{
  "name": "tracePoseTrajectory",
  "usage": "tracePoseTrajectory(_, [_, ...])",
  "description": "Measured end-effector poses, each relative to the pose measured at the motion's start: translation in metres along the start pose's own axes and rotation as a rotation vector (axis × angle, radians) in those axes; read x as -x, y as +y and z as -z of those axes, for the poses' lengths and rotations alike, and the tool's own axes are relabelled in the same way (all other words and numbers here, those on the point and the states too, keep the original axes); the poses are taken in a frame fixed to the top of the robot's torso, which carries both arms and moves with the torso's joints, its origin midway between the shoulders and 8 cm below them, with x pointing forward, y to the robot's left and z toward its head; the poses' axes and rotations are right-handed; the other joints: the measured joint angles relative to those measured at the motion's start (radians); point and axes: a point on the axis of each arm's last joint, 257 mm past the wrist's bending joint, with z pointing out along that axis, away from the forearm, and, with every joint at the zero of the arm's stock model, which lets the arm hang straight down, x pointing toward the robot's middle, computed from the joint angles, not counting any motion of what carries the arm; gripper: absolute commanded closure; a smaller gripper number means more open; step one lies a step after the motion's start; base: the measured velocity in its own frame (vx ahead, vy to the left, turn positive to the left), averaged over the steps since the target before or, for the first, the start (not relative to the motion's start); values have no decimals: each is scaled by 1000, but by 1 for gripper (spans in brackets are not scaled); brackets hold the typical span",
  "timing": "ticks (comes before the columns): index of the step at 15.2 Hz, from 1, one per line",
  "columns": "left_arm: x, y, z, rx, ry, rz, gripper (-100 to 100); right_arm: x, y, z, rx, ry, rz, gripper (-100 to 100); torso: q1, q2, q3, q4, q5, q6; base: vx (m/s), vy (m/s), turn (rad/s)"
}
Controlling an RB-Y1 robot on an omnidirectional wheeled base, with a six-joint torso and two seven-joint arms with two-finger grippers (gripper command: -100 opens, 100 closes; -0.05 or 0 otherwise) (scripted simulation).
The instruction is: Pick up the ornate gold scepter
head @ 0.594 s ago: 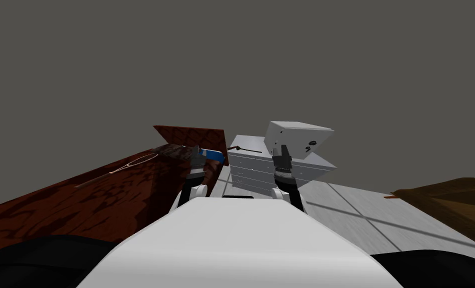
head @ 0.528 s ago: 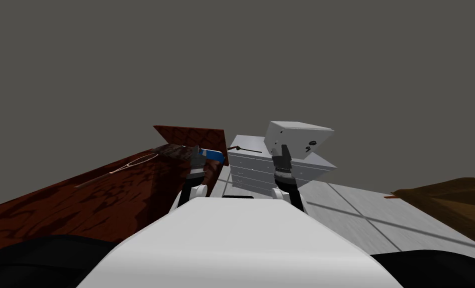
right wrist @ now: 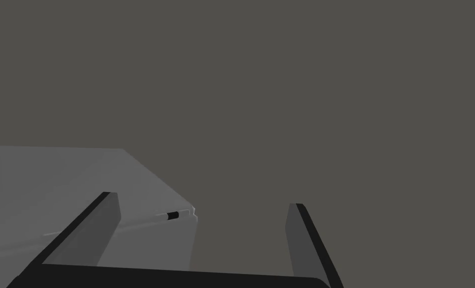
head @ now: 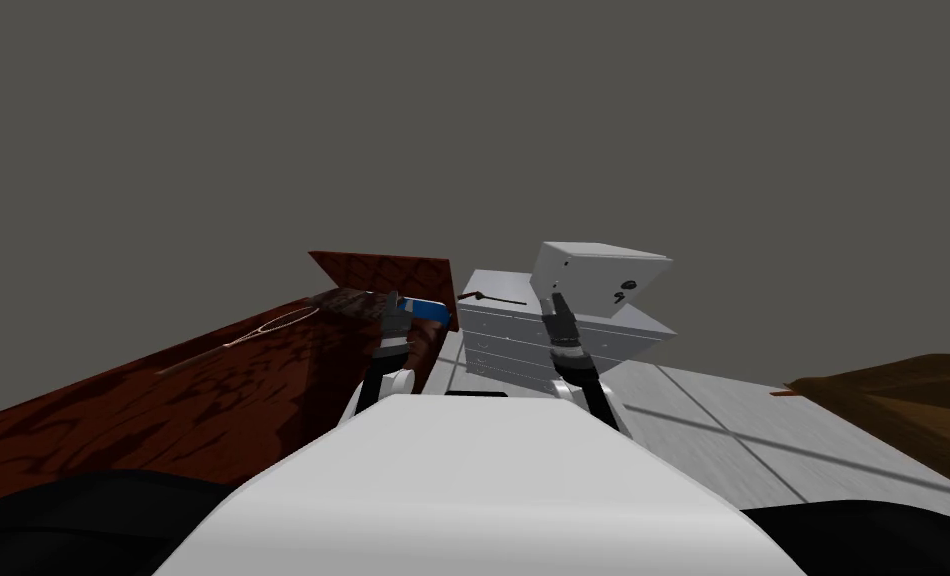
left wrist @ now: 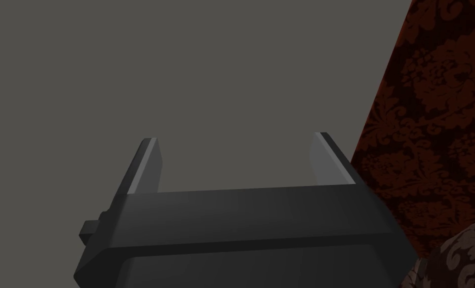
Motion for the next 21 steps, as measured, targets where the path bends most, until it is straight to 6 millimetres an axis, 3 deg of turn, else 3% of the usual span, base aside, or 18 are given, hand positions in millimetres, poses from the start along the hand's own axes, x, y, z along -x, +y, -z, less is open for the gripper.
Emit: tracePoseTrajectory(21, [0,0,0,0,0,0,0,-32,-51,32,-19,471,317,-100,1,-1,-1,0,0,0,-4,48,3])
